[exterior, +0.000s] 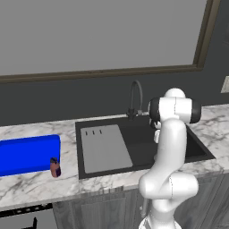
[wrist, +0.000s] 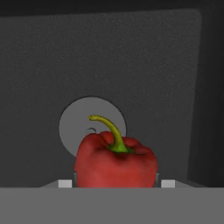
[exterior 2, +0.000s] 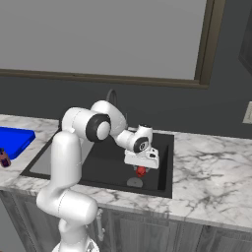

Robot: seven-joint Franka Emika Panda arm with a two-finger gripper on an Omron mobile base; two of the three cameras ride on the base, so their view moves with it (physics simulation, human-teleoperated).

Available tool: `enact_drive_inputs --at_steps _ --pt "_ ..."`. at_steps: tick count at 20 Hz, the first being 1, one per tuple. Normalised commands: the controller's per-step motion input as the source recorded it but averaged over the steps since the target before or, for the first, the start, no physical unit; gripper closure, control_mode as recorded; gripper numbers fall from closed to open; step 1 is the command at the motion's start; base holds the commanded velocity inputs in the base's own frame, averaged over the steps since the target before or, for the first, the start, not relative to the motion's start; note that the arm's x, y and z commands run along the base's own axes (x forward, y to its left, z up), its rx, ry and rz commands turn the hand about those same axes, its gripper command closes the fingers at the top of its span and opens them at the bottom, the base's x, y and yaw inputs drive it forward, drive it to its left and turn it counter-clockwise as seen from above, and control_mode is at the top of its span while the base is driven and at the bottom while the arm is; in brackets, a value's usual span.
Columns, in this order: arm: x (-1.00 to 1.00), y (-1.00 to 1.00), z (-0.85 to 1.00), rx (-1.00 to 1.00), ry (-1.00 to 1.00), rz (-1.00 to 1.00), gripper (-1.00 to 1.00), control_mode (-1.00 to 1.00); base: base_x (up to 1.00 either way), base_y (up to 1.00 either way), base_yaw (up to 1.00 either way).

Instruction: Pick up all produce items and place them in the sink. Turn on the sink faucet to wash them. Then turn the sink off and put them in the tray.

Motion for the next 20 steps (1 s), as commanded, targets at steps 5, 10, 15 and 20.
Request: enact_drive_inputs --at_steps 5,10,15,20 --pt "0.03 -0.01 -0.25 0.02 -0.02 0.01 1.00 -1.00 0.00 0.00 0.00" --pt "0.01 0.00 -0.24 0.01 -0.01 0.00 1.00 -1.00 0.00 0.00 0.00" --pt "0.02 0.00 -0.23 0.01 -0.03 0.00 1.00 -1.00 0.00 0.00 0.00" --pt "0.01 0.00 -0.22 0.01 -0.03 0.00 1.00 -1.00 0.00 0.00 0.00"
